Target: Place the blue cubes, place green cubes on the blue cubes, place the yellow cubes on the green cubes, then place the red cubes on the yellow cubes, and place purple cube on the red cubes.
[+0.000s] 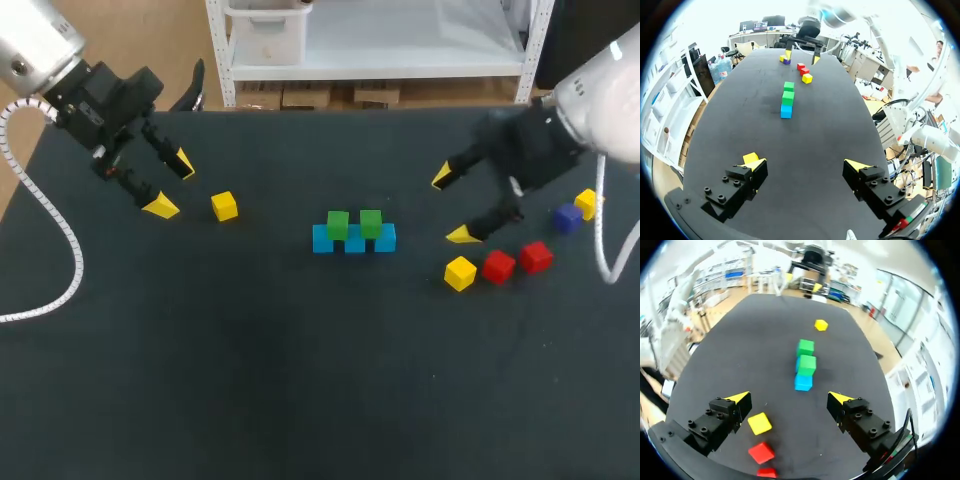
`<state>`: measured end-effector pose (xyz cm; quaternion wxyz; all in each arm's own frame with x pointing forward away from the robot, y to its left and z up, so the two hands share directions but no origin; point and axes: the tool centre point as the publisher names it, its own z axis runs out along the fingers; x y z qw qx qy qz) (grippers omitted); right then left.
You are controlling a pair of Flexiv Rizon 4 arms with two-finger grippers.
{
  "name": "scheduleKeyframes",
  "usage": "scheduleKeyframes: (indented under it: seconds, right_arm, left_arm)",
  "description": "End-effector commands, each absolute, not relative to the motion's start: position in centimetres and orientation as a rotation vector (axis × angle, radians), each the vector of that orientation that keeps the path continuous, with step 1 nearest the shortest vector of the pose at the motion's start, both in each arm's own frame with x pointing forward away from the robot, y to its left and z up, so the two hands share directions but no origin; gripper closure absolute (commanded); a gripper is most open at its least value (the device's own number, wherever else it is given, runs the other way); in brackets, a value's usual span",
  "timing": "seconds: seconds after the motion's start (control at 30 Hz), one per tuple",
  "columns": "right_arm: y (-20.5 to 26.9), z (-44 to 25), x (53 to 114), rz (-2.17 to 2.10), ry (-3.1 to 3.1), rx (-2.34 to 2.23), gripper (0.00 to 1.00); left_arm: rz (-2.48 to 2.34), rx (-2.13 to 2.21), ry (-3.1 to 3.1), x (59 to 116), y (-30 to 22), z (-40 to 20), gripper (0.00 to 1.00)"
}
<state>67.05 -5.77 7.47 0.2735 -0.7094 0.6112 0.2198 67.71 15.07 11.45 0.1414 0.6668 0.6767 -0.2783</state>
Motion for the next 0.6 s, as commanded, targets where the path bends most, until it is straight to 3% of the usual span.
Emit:
scheduleKeyframes:
  seconds: [0.03, 0.6]
  right_arm:
    - [-6.7, 8.5, 66.8, 0.623, 1.550, -2.010, 0.00]
    - [-7.6, 5.5, 63.2, 0.431, 1.486, -2.309, 0.00]
  left_arm:
    - [-0.805, 1.927, 1.951, 67.8, 15.1, 11.4, 0.00]
    - [-0.805, 1.927, 1.951, 67.8, 15.1, 11.4, 0.00]
